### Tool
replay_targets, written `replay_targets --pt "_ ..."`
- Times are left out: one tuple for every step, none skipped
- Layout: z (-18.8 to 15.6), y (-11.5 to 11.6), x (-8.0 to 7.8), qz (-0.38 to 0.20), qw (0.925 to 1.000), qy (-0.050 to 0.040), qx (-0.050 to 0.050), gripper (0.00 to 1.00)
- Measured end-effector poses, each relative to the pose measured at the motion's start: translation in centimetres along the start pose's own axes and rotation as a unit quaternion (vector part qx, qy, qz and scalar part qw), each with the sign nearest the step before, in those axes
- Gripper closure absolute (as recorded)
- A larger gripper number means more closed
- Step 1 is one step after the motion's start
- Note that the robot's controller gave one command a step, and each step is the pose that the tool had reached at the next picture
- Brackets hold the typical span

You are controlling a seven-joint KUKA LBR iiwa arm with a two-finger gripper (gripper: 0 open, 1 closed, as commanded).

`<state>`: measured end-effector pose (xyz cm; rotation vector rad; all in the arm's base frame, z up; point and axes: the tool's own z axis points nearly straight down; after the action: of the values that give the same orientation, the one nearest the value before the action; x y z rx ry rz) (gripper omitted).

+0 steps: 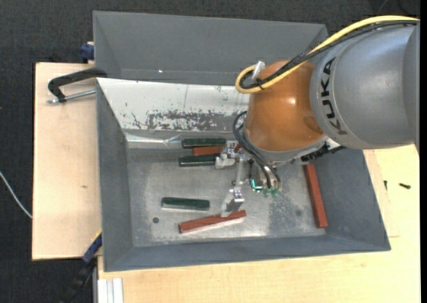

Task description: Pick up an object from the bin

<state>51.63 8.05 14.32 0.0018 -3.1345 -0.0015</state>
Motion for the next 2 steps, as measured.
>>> replay_targets --pt "-0.4 0.0 -0.2 0.0 1.0 -0.0039 0.0 0.0" --pt "6.0 1.6 -0.1 -0.015 0.9999 -0.0013 0.002 1.0"
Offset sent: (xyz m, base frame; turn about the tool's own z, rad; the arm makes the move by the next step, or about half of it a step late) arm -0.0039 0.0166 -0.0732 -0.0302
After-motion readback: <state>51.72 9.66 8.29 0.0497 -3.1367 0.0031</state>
